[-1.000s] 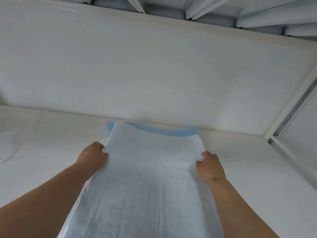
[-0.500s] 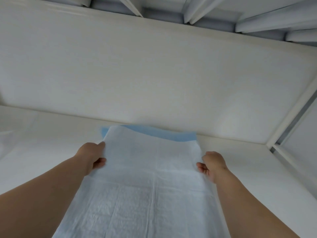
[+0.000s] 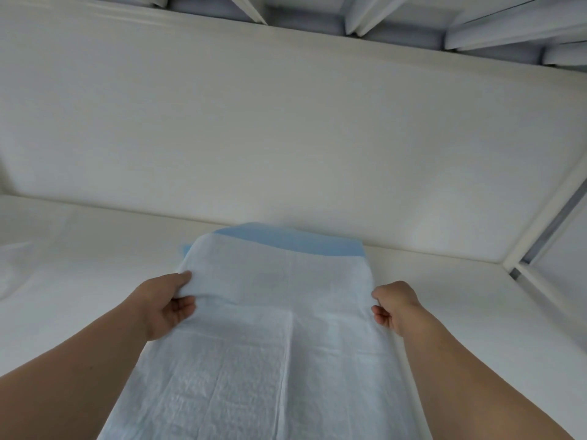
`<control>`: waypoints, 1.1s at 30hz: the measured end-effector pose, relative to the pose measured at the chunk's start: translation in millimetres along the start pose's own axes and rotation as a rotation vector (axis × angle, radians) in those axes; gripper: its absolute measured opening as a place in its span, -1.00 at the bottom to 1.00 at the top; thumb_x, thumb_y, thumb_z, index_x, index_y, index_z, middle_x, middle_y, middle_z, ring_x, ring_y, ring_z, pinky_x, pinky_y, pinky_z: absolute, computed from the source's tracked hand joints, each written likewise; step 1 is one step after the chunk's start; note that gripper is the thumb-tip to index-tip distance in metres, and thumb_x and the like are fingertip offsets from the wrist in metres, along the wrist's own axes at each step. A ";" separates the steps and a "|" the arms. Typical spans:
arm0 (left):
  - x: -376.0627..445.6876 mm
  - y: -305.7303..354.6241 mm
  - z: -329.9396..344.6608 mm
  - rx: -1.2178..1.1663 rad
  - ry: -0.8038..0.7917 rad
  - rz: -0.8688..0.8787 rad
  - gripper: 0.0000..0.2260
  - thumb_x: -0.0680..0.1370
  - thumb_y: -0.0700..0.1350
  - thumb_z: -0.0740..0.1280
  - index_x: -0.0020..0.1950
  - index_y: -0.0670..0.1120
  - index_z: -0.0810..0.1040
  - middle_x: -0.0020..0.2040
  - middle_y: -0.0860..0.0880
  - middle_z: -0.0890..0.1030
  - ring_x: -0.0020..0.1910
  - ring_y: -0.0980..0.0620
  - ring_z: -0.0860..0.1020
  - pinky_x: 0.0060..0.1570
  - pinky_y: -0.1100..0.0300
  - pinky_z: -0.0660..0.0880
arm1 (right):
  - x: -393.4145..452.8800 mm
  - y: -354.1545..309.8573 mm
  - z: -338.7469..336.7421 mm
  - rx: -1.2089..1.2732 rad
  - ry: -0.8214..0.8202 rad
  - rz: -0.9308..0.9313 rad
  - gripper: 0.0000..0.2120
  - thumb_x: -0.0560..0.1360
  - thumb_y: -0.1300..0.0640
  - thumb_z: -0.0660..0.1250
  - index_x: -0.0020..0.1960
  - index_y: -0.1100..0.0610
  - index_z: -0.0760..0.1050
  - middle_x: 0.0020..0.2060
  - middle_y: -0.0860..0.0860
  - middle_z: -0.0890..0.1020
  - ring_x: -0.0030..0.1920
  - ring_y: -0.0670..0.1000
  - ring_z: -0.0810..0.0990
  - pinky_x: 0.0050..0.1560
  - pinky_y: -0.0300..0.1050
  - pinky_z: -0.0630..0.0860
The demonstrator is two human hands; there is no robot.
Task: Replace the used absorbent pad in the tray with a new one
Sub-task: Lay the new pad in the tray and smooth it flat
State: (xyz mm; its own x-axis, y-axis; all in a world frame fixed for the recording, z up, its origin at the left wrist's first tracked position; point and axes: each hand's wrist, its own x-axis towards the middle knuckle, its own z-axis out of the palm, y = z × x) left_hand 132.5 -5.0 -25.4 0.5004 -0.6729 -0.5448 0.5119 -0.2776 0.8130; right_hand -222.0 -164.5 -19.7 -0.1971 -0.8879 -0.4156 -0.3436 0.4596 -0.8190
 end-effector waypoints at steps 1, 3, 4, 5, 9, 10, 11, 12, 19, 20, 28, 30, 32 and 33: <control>-0.7 -0.4 -0.6 -0.012 -0.012 0.000 -0.90 0.54 -0.13 0.38 -0.08 -0.12 0.48 -0.26 -0.11 0.48 -0.38 0.00 0.43 -0.51 0.18 0.58 | 0.4 0.8 1.3 -0.035 0.015 -0.008 -0.91 0.52 0.34 0.20 -0.07 0.29 0.48 -0.32 0.16 0.51 -0.46 0.03 0.48 -0.47 -0.17 0.45; -3.7 -0.6 -1.6 -0.026 -0.032 0.001 -0.91 0.55 -0.15 0.36 -0.11 -0.10 0.48 -0.28 -0.10 0.47 -0.39 0.01 0.42 -0.50 0.19 0.57 | 0.1 0.5 3.7 -0.081 0.032 -0.038 -0.87 0.53 0.35 0.17 -0.03 0.29 0.49 -0.32 0.15 0.51 -0.47 0.02 0.47 -0.47 -0.16 0.44; -4.7 -0.5 -2.5 -0.026 -0.035 -0.001 -0.91 0.55 -0.15 0.36 -0.12 -0.10 0.48 -0.30 -0.09 0.46 -0.41 0.02 0.41 -0.50 0.20 0.57 | -0.6 -0.1 4.8 -0.086 0.034 -0.054 -0.85 0.54 0.35 0.15 0.01 0.28 0.48 -0.30 0.14 0.51 -0.47 0.03 0.49 -0.48 -0.16 0.46; -5.2 -0.5 -4.1 -0.022 -0.034 -0.002 -0.91 0.55 -0.16 0.36 -0.14 -0.10 0.48 -0.32 -0.08 0.44 -0.44 0.04 0.39 -0.53 0.24 0.55 | -1.9 -0.8 6.1 -0.073 0.033 -0.065 -0.83 0.54 0.35 0.12 0.06 0.28 0.47 -0.27 0.15 0.52 -0.47 0.03 0.51 -0.51 -0.17 0.47; -7.5 3.2 -9.5 0.107 -0.032 0.027 -0.87 0.55 -0.21 0.34 -0.19 -0.08 0.50 -0.47 0.02 0.35 -0.64 0.15 0.22 -0.65 0.41 0.24 | -8.8 -3.6 5.8 0.200 -0.038 -0.049 -0.71 0.57 0.41 0.04 0.26 0.36 0.35 -0.12 0.23 0.51 -0.43 0.07 0.56 -0.53 -0.09 0.56; -8.2 4.7 -9.5 0.161 -0.027 0.045 -0.88 0.55 -0.24 0.33 -0.18 -0.09 0.52 -0.49 0.02 0.35 -0.63 0.15 0.20 -0.64 0.42 0.20 | -11.8 -4.5 3.5 0.302 -0.071 -0.026 -0.69 0.57 0.43 0.03 0.29 0.36 0.32 -0.05 0.25 0.49 -0.39 0.09 0.56 -0.49 -0.03 0.59; -7.7 6.1 -9.7 0.202 -0.019 0.063 -0.90 0.54 -0.27 0.33 -0.15 -0.11 0.55 -0.48 0.01 0.36 -0.63 0.14 0.21 -0.64 0.41 0.19 | -14.0 -4.9 0.8 0.396 -0.103 -0.003 -0.69 0.57 0.46 0.02 0.29 0.36 0.31 0.00 0.27 0.46 -0.35 0.12 0.57 -0.50 0.00 0.60; -7.8 7.6 -9.7 0.223 -0.010 0.075 -0.90 0.53 -0.30 0.32 -0.11 -0.12 0.57 -0.46 -0.01 0.39 -0.64 0.14 0.24 -0.64 0.40 0.23 | -16.0 -5.0 -2.1 0.462 -0.130 0.015 -0.69 0.56 0.48 0.01 0.26 0.37 0.31 0.01 0.28 0.45 -0.33 0.15 0.60 -0.53 0.01 0.60; -14.4 12.5 -5.0 0.015 -0.052 0.035 -0.91 0.53 -0.27 0.35 0.02 -0.20 0.53 -0.11 -0.16 0.56 -0.25 -0.05 0.57 -0.35 0.03 0.64 | -25.7 -0.5 -2.3 0.502 -0.232 0.076 -0.65 0.58 0.21 0.26 0.34 0.22 0.35 0.12 0.16 0.48 -0.16 0.25 0.64 -0.16 0.20 0.61; -15.5 11.7 -5.1 -0.014 -0.045 0.029 -0.89 0.53 -0.20 0.38 0.02 -0.19 0.53 -0.12 -0.15 0.53 -0.27 -0.05 0.55 -0.32 -0.03 0.63 | -27.8 -1.4 -2.1 0.495 -0.237 0.079 -0.63 0.56 0.18 0.30 0.35 0.19 0.37 0.21 0.16 0.47 -0.15 0.25 0.64 -0.17 0.18 0.60; -18.4 4.7 -18.3 -0.141 -0.183 0.062 -0.87 0.59 -0.23 0.24 0.07 -0.09 0.54 -0.10 -0.09 0.56 -0.25 -0.01 0.49 -0.06 0.02 0.62 | -31.3 14.0 -13.5 0.577 -0.284 0.049 -0.76 0.56 0.45 0.11 0.07 0.19 0.45 -0.03 0.14 0.56 -0.09 0.15 0.61 -0.05 0.03 0.55; -22.0 2.1 -26.7 -0.104 -0.219 0.087 -0.82 0.57 -0.31 0.20 0.02 -0.12 0.56 -0.16 -0.08 0.55 -0.25 0.02 0.48 -0.10 0.11 0.61 | -33.4 21.6 -17.8 0.585 -0.293 0.011 -0.67 0.55 0.50 0.05 0.00 0.15 0.46 -0.11 0.13 0.61 -0.15 0.11 0.63 -0.11 -0.02 0.56; -28.0 0.2 -35.4 -0.012 -0.215 0.111 -0.77 0.56 -0.38 0.17 0.04 -0.17 0.56 -0.17 -0.12 0.56 -0.25 0.02 0.47 -0.28 0.22 0.62 | -38.9 27.7 -23.5 0.565 -0.303 -0.011 -0.63 0.53 0.53 0.04 -0.01 0.14 0.47 -0.28 0.09 0.69 -0.29 0.03 0.68 -0.29 -0.14 0.61; -32.4 -0.7 -39.2 0.062 -0.217 0.123 -0.76 0.56 -0.41 0.16 0.05 -0.21 0.57 -0.16 -0.15 0.58 -0.23 0.00 0.49 -0.32 0.24 0.61 | -43.2 29.6 -26.6 0.549 -0.313 -0.034 -0.62 0.52 0.54 0.04 -0.02 0.15 0.48 -0.34 0.06 0.70 -0.34 0.00 0.68 -0.36 -0.20 0.61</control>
State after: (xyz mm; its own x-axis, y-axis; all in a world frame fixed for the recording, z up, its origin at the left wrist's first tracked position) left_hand 143.3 43.9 -16.4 0.3911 -0.8336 -0.3900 0.4091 -0.2221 0.8850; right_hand -248.0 -112.0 -15.5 0.1122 -0.9033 -0.4141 0.1923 0.4286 -0.8828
